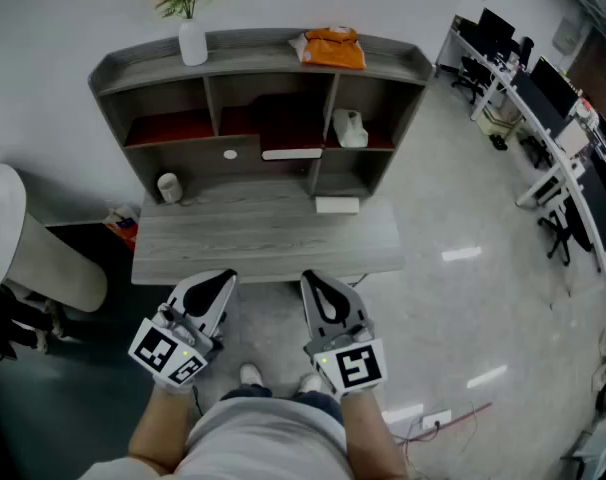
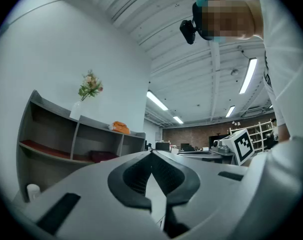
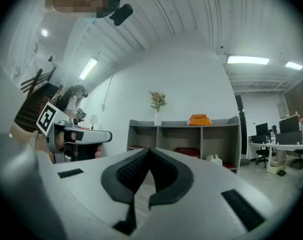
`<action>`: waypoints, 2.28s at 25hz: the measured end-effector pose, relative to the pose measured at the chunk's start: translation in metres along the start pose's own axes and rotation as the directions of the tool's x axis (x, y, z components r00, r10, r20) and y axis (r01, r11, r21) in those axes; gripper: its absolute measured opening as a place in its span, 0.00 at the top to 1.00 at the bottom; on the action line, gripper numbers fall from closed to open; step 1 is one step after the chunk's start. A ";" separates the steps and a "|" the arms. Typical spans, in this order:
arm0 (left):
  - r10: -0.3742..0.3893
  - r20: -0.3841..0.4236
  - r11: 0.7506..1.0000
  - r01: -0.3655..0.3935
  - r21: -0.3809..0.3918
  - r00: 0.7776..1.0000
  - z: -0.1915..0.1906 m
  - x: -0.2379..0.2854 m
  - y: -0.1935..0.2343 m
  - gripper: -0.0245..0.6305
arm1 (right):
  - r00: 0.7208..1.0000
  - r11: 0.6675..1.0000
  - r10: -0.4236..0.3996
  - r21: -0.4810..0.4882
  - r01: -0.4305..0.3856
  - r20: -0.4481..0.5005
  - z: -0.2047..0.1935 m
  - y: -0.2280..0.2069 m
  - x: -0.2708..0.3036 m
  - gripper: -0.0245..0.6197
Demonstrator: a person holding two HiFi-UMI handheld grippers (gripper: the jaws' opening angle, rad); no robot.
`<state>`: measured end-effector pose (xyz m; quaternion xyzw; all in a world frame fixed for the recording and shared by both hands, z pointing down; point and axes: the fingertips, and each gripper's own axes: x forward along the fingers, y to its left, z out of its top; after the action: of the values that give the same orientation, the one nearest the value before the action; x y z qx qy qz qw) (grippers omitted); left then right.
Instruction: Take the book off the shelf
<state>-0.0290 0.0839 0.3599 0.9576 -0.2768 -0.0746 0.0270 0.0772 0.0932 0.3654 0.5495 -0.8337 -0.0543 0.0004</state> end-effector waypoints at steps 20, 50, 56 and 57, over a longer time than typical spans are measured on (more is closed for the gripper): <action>-0.077 -0.027 0.996 0.076 -0.051 0.997 -0.014 -0.015 0.092 0.94 | 0.993 0.986 -0.086 0.135 0.096 -0.075 -0.041 0.010 0.078 0.93; 0.252 -0.153 0.968 -0.250 0.030 0.956 -0.057 0.185 0.160 0.94 | 0.964 0.547 0.266 0.819 -0.172 0.024 -0.142 -0.219 0.220 0.63; 0.258 -0.182 0.966 -0.256 0.033 0.949 -0.065 0.203 0.155 0.94 | 0.967 0.274 0.237 0.948 -0.161 0.096 -0.156 -0.247 0.237 0.50; 0.257 -0.184 0.966 -0.256 0.032 0.949 -0.066 0.204 0.155 0.94 | 0.966 0.236 0.234 0.958 -0.162 0.106 -0.157 -0.249 0.241 0.49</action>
<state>0.0704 -0.1557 0.4130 0.9164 -0.3954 0.0205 0.0585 0.2189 -0.2386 0.4843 0.3283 -0.7571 0.4783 -0.3003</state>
